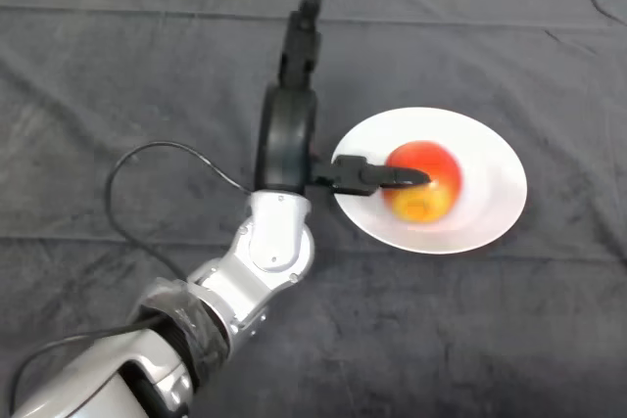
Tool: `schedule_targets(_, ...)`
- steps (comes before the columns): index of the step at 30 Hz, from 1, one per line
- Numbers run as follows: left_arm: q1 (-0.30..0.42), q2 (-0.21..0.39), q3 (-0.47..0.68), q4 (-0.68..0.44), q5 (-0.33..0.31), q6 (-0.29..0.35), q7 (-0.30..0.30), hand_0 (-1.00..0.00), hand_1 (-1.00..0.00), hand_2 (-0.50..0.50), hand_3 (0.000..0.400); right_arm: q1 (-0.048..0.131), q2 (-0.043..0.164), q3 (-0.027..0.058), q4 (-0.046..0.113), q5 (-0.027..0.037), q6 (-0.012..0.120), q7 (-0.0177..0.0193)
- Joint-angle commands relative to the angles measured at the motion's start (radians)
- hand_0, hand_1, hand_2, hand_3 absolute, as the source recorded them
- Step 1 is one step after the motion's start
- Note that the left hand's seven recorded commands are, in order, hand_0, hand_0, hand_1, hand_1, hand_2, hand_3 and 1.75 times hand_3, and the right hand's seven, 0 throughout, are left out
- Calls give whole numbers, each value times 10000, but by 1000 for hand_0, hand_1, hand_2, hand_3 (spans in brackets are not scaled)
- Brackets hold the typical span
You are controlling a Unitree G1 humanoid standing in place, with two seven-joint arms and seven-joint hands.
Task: Move the apple to the plate
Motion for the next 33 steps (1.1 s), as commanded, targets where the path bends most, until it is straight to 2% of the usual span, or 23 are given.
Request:
schedule_targets(1,597,505,419,-90,33,-257,-74,0,0,0,0,-278,-215,-161,258,4,33,17)
schedule_targets(11,1321,1489,1378,-741,424,-418,-220,0,0,0,0,-276,-211,-161,251,-1,31,16)
schedule_targets(22,2834,3055,2610,-2625,677,-52,-537,0,0,0,0,-265,-197,-157,220,-8,31,4)
schedule_targets(33,4337,4096,3929,-3472,1200,43,-598,0,0,0,0,-251,-179,-150,176,-15,32,-15)
